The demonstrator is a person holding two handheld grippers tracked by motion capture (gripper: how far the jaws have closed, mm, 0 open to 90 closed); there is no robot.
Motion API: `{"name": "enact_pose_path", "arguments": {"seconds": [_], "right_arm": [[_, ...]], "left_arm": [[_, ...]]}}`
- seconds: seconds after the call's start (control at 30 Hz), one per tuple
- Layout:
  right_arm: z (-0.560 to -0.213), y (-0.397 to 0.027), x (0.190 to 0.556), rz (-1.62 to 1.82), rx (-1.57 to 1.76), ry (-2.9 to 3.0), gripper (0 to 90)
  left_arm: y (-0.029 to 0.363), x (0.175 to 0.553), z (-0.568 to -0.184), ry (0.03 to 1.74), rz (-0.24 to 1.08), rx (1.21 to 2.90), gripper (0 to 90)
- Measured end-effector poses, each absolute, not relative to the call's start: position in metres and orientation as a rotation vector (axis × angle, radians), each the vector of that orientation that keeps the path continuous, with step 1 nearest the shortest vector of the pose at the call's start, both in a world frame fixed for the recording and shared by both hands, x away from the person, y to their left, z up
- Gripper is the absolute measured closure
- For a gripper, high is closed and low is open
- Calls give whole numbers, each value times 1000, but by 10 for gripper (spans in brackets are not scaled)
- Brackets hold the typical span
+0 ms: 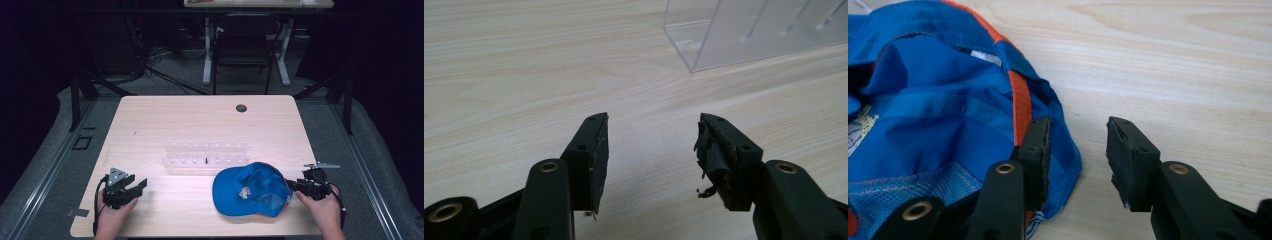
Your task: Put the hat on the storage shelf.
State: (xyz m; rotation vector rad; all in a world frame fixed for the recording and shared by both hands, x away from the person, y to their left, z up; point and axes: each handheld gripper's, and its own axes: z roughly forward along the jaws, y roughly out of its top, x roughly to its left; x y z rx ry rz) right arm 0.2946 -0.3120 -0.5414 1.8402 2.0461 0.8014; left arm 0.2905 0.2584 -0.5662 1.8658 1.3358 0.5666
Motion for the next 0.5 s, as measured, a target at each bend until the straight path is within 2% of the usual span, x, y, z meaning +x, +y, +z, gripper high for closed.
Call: {"name": "enact_pose_path", "arguments": {"seconds": [0.5], "right_arm": [[-551,-306,307,814,1847,2135,586]], "left_arm": [[257,291,-567,1334,567,1867,468]]}}
